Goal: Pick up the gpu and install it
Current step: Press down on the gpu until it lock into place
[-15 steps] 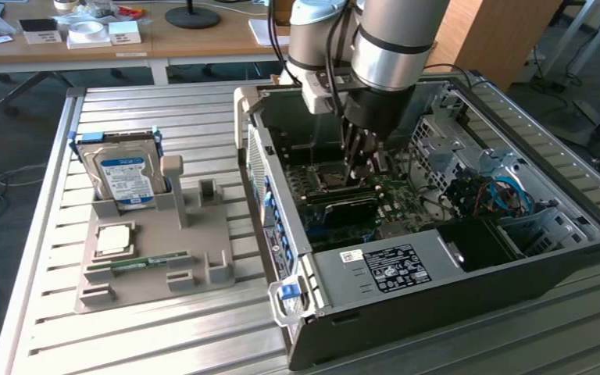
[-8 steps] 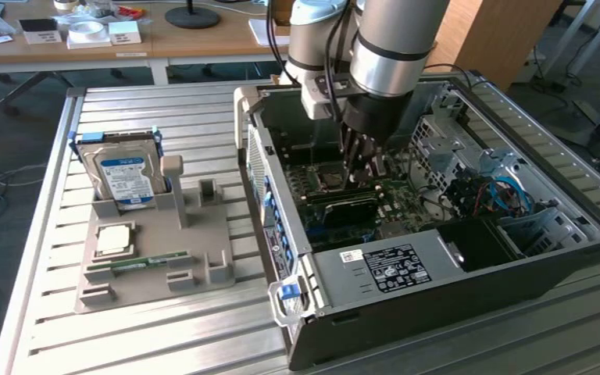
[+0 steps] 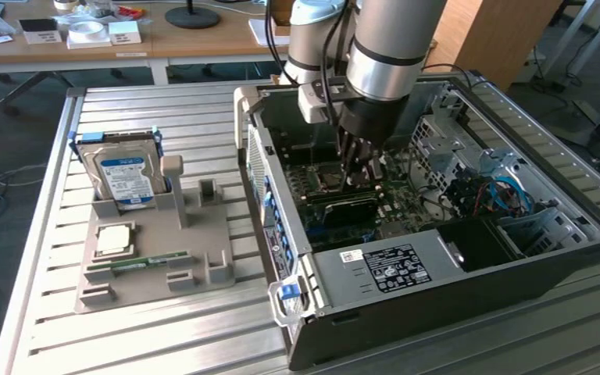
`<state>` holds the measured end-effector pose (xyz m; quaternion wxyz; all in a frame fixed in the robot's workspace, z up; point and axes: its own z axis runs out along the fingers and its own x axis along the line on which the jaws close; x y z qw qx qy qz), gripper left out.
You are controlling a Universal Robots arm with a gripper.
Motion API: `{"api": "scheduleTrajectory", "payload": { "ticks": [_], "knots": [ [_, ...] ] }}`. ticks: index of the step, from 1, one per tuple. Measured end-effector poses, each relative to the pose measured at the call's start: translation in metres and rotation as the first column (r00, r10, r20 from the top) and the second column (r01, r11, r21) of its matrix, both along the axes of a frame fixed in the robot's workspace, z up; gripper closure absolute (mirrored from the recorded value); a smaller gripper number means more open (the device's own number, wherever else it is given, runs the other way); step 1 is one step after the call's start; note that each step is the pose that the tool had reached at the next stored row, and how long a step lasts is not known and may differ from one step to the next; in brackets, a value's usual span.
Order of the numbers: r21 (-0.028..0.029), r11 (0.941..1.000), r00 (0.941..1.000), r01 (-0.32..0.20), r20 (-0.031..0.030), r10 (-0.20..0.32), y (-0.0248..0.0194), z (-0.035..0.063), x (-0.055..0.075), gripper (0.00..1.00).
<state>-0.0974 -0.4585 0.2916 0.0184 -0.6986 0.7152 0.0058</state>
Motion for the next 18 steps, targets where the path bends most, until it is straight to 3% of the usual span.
{"api": "scheduleTrajectory", "payload": {
  "ticks": [18],
  "knots": [
    [0.0006,1.0,1.0,0.0,0.0003,0.0,-0.0008,-0.0054,-0.0034,0.89]
  ]
}}
